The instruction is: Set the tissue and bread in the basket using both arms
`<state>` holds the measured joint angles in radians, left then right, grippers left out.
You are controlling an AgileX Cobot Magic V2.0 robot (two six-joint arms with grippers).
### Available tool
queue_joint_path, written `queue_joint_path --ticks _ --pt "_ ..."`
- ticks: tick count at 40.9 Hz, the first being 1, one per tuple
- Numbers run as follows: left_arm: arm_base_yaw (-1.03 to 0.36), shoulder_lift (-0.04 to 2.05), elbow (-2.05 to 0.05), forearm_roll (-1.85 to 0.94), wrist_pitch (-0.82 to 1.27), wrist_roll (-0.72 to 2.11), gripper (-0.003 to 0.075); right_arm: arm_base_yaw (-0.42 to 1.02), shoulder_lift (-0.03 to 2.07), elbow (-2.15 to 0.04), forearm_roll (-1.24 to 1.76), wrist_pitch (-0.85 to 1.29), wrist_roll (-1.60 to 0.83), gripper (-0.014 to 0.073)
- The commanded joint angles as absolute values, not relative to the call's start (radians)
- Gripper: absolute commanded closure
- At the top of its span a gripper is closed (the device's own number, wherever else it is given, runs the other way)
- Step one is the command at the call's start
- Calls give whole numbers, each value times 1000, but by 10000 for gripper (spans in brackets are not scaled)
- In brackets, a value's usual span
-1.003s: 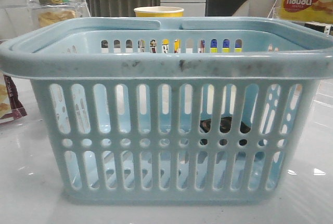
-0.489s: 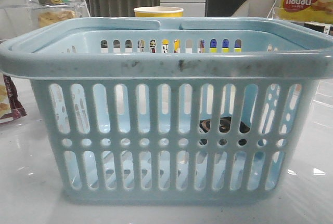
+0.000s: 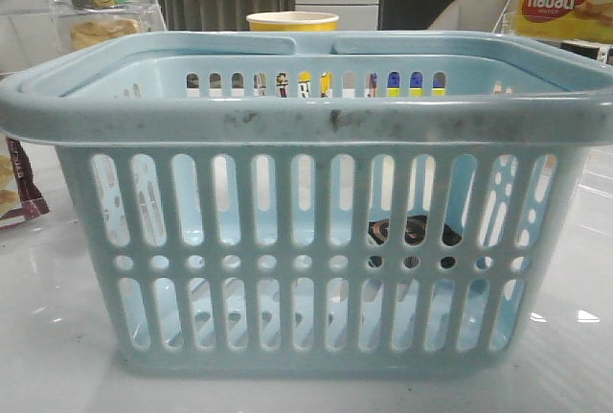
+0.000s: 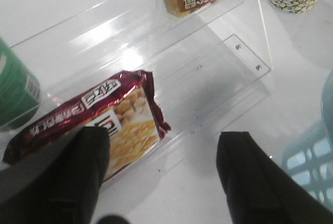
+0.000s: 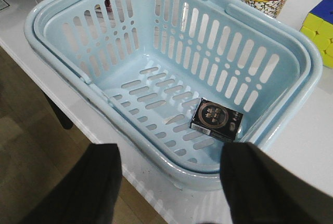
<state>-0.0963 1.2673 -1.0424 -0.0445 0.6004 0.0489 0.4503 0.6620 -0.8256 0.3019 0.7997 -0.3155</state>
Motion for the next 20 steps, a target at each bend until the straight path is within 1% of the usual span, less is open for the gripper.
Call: queue_joint_path --ticks 1,10,20 --pt "-96 1344 -1167 -93 529 48 214 450 659 -851 318 734 -327 75" --pt "-96 1572 -1383 -95 529 48 215 450 659 -851 318 734 -327 75" --pt "-96 1743 -1523 -85 479 48 214 450 659 -851 318 734 -327 75"
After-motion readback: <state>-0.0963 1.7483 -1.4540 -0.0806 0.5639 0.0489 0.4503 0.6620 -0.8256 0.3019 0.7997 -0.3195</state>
